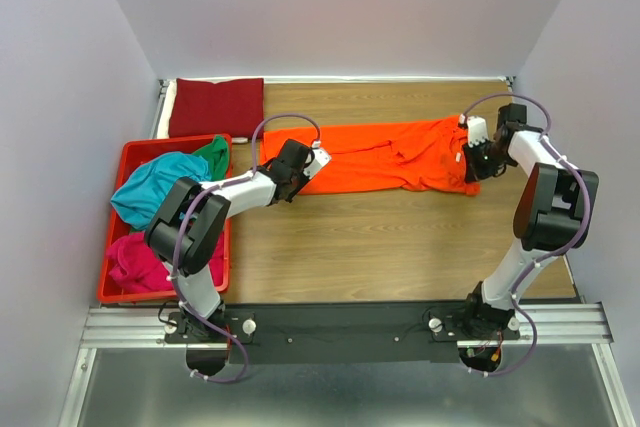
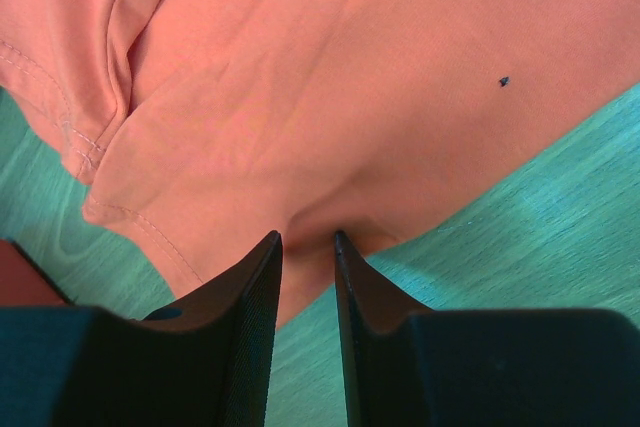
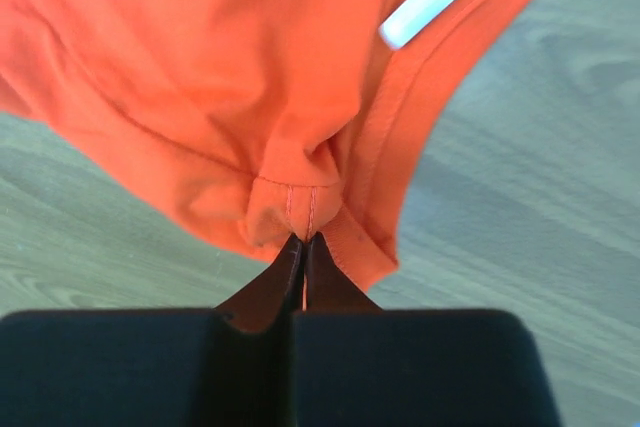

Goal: Fold and stack the t-shirts
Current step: Fold the tshirt

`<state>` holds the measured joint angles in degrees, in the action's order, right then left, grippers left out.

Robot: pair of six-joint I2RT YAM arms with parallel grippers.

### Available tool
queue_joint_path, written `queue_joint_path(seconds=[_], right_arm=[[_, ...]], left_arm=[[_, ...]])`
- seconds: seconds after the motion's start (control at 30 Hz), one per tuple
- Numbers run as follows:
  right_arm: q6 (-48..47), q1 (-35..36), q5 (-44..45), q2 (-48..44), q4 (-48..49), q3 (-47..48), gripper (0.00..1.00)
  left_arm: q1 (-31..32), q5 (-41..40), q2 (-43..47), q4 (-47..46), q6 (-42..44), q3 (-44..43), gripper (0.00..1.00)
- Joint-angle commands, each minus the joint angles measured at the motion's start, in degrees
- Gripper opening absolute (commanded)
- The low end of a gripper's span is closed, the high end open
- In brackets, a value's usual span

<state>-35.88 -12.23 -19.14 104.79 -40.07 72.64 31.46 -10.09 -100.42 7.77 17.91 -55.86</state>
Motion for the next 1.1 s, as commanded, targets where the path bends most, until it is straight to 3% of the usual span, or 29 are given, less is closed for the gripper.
queue_joint_path(seconds=[0.0, 0.27, 0.67, 0.77, 1.0, 1.07], right_arm=[[2.38, -0.87, 1.63, 0.15, 3.14, 3.2, 0.01], [9.6, -0.87, 5.33, -1.61, 14.83, 3.82, 0.01], [6.96, -0.95, 10.61, 2.17, 15.9, 6.98, 0.01], [7.05, -0.95, 9.56, 3.83, 15.82, 7.78, 0.06], [7.93, -0.95, 11.58, 6.04, 16.51, 6.64, 0.39], [8.19, -0.95, 10.79, 4.46, 17.74, 4.62, 0.44]], left_arm=[[-0.26, -0.55, -1.71, 0.84, -0.86, 0.22, 0.35], [-0.35, -0.55, -1.88, 1.02, -0.86, 0.48, 0.36], [-0.88, -0.11, -2.32, 1.37, -0.95, 0.31, 0.35], [-0.96, -0.02, -2.41, 1.37, -0.86, 0.22, 0.35], [-0.88, -0.46, -1.27, 1.37, -1.21, -0.04, 0.37], [-0.88, -0.72, 0.48, 1.19, -1.65, -0.48, 0.38]])
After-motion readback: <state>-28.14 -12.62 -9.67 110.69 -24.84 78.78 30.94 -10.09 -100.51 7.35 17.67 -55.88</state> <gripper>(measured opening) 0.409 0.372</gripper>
